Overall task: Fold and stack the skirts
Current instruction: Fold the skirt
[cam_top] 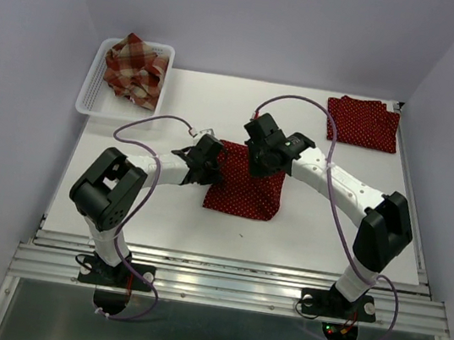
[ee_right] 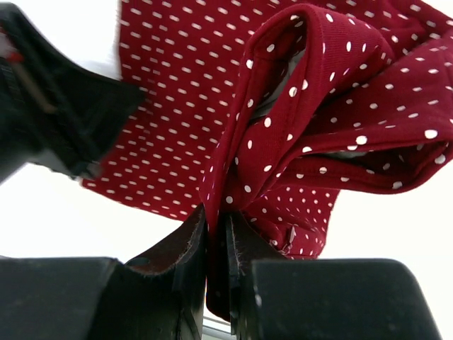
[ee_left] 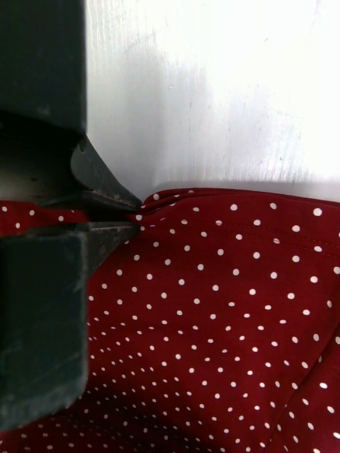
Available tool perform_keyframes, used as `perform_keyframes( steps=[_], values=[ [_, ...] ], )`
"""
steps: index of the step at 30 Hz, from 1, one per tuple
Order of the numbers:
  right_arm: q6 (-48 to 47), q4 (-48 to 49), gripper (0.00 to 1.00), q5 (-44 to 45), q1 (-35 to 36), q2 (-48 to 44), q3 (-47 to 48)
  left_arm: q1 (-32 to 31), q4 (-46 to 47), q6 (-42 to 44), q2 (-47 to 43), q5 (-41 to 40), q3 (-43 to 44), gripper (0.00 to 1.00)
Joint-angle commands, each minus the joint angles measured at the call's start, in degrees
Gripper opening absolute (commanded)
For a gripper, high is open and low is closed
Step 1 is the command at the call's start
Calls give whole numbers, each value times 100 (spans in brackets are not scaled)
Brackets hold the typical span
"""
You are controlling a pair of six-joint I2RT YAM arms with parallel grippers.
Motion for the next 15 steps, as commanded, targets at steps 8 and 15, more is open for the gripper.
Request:
perform_keyframes(
  steps=[8,15],
  values=[
    [318,1095,1,-1005,33,278,49,-46,147,-136,-248,89,-171,7],
    [405,1349,0,-1181,33,445,-109,-37,147,-188,-345,45,-250,7]
  ],
)
